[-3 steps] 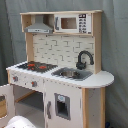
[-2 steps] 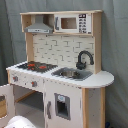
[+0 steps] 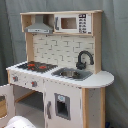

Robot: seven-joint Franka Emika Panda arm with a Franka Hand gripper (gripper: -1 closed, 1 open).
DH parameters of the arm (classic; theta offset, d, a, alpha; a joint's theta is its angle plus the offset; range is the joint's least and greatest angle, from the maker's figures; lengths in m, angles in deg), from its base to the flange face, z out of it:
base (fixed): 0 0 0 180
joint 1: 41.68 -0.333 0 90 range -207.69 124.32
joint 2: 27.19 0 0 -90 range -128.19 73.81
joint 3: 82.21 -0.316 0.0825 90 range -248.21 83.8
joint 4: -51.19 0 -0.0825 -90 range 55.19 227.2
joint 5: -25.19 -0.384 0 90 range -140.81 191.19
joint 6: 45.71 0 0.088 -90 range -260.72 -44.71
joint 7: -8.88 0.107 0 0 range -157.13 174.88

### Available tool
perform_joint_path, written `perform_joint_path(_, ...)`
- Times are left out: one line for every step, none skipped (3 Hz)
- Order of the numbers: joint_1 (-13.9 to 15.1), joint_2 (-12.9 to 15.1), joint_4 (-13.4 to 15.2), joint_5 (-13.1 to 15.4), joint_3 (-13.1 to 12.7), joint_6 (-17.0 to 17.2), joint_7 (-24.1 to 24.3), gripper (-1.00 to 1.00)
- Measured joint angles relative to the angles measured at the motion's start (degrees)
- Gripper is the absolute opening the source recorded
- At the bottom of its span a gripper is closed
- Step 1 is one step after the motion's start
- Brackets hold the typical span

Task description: Play with the kitchen

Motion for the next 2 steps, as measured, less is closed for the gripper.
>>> perform_joint_path(1.4,0.0,-3.6,1.7,0.0,-0.9,4.5,1.00)
perform_joint_path(3.1,0.0,-7.9,3.6,0.6,-0.9,7.5,1.00)
